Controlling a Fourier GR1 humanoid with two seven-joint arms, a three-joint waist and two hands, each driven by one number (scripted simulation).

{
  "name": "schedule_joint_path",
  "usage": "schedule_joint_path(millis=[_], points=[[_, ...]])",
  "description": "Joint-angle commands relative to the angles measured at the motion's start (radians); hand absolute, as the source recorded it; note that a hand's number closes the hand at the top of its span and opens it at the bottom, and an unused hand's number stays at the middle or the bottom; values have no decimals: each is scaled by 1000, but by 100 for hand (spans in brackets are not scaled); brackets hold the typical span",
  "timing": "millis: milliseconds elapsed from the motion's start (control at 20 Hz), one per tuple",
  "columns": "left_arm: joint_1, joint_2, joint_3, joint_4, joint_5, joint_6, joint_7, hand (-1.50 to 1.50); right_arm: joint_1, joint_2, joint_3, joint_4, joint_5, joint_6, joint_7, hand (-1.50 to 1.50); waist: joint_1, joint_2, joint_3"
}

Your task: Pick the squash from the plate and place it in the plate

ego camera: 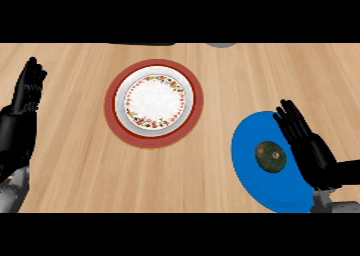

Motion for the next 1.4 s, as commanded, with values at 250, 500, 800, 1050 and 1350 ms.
schedule_joint_path(millis=[250,500,800,1050,1350], points=[[106,-80,-22,234,142,-145,48,0,-270,136,105,-4,165,-262,249,150,-1,-4,32],[144,-96,-34,221,173,-171,72,0,-138,174,90,35,496,-598,-2,-150,-17,-9,36],[116,-117,9,350,188,-235,-1,0,31,240,238,0,698,-749,-118,-150,-30,-12,35],[95,-86,44,306,193,-250,72,0,201,153,243,-212,812,-792,-2,-150,-33,-16,36],[115,-122,11,270,164,-221,76,0,243,36,230,-307,1089,-612,404,-150,-33,-16,33]])
